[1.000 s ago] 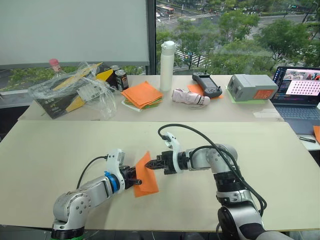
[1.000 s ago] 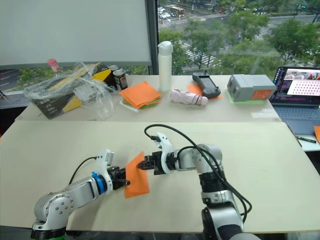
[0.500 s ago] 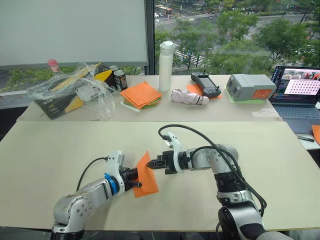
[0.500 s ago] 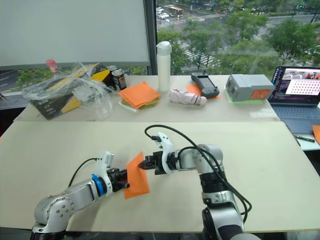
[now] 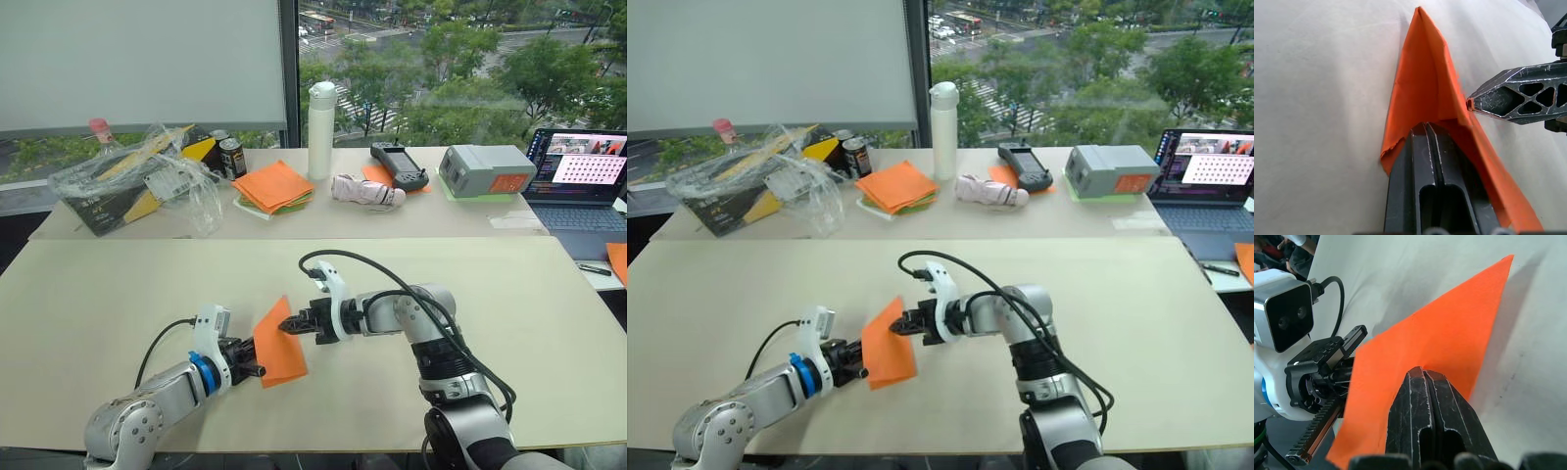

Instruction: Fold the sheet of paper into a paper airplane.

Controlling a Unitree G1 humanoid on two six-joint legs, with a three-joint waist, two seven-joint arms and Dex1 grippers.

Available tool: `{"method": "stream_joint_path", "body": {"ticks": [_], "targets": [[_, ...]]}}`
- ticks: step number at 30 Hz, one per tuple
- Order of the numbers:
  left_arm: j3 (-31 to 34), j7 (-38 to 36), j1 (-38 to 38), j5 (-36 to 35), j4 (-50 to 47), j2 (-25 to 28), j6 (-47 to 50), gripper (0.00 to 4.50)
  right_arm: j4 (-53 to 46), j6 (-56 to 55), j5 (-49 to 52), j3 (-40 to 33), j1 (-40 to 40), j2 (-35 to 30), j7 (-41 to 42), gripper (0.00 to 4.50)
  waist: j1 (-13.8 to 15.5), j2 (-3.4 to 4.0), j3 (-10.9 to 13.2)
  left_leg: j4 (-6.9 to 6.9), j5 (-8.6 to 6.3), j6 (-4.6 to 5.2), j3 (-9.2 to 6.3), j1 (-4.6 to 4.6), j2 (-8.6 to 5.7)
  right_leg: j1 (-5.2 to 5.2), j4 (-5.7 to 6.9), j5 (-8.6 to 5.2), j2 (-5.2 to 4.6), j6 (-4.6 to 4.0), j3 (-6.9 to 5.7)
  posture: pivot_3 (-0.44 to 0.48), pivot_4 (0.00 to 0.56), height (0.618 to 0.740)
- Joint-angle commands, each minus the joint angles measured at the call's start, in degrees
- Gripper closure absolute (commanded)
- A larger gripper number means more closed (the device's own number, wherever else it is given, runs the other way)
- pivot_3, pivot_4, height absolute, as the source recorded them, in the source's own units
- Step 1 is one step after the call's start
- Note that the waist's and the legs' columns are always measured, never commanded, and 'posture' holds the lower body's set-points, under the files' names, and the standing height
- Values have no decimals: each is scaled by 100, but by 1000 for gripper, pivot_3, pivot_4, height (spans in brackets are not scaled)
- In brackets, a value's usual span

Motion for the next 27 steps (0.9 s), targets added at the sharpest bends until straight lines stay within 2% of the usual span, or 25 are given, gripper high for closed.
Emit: {"method": "stream_joint_path", "body": {"ticks": [1, 10, 17, 22, 27], "targets": [[287, 420, 367, 153, 212, 89, 296, 4500, 4, -242, -69, 140, -73, 34, 165, 4472, 0, 0, 0, 0, 0, 0, 0, 0, 0, 0, 0, 0, 0, 0, 1, 0, 150, 740], [967, 474, 808, -166, -39, 303, 329, 4500, 161, -465, -279, 358, -30, 9, 355, 4472, -7, 2, 0, -6, 0, 0, 0, 9, 4, 0, 0, 0, 5, -1, 9, 0, 150, 740], [1476, 730, 309, -833, -1, 104, 216, 4500, 210, -570, -447, 519, -14, -67, 477, 4472, 6, 2, 0, -11, 0, 0, -1, 17, 10, 1, 2, -1, 14, -2, 13, 0, 150, 740], [1469, 1025, -202, -1431, -161, -68, 245, 4500, 182, -566, -474, 514, -4, -88, 529, 4472, 40, -1, 0, -11, 0, 0, -3, 13, 8, 2, 1, 0, 12, -3, 12, 0, 150, 740], [1049, 1124, -359, -1527, -224, -11, 362, 4500, 157, -566, -501, 505, 9, -114, 539, 4472, 19, -1, 0, -10, 0, 0, -2, 12, 8, 0, 1, 1, 13, -4, 13, 0, 150, 740]]}}
